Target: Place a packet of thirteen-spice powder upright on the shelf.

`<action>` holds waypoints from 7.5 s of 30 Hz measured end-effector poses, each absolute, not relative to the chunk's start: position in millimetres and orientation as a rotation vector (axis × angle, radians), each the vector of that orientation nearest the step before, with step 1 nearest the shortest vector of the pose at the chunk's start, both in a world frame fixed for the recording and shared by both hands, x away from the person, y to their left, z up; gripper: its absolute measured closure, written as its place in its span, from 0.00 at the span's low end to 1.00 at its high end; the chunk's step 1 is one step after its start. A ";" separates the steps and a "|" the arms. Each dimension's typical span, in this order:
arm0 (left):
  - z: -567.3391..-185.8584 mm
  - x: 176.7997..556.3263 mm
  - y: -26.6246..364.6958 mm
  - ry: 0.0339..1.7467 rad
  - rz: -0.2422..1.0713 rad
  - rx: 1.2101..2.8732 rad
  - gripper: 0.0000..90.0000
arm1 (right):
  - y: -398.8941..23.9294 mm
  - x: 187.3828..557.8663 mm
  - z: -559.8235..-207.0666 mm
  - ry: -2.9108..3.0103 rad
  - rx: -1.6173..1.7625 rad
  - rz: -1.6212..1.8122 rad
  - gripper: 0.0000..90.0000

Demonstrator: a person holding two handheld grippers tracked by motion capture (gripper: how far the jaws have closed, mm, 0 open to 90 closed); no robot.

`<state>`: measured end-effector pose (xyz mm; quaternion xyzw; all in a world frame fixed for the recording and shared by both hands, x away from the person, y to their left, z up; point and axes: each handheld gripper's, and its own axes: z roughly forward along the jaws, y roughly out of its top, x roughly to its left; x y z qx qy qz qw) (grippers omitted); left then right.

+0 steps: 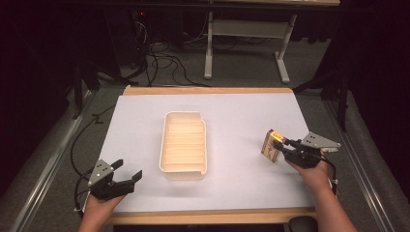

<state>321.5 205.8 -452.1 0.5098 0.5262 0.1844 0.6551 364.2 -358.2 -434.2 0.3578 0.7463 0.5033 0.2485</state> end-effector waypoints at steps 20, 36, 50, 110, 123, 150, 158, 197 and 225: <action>-451.8 326.6 198.9 1.179 0.405 1.165 0.18 | -357.9 349.6 -424.1 1.984 0.996 1.374 0.76; -451.4 327.4 195.9 1.169 0.403 1.172 0.18 | -340.9 342.4 -416.9 1.976 0.989 1.371 0.76; -450.0 326.9 197.0 1.161 0.404 1.171 0.18 | -308.4 341.8 -412.1 2.026 0.914 1.413 0.76; -449.1 324.3 200.4 1.172 0.399 1.147 0.18 | -211.2 385.2 -391.4 2.265 0.439 1.771 0.76; -450.3 324.4 199.7 1.175 0.403 1.158 0.18 | -207.0 395.5 -389.7 2.338 0.299 1.820 0.76; -449.4 323.9 202.2 1.179 0.403 1.148 0.18 | -188.3 406.6 -391.1 2.411 0.207 1.802 0.76; -449.0 323.4 202.2 1.176 0.403 1.150 0.18 | -178.4 407.9 -393.6 2.415 0.195 1.813 0.76; -448.7 323.2 202.2 1.174 0.395 1.151 0.18 | -115.6 418.2 -405.2 2.471 0.129 1.781 0.76; -448.7 322.5 201.5 1.169 0.390 1.156 0.18 | -103.2 421.4 -416.1 2.456 0.197 1.811 0.75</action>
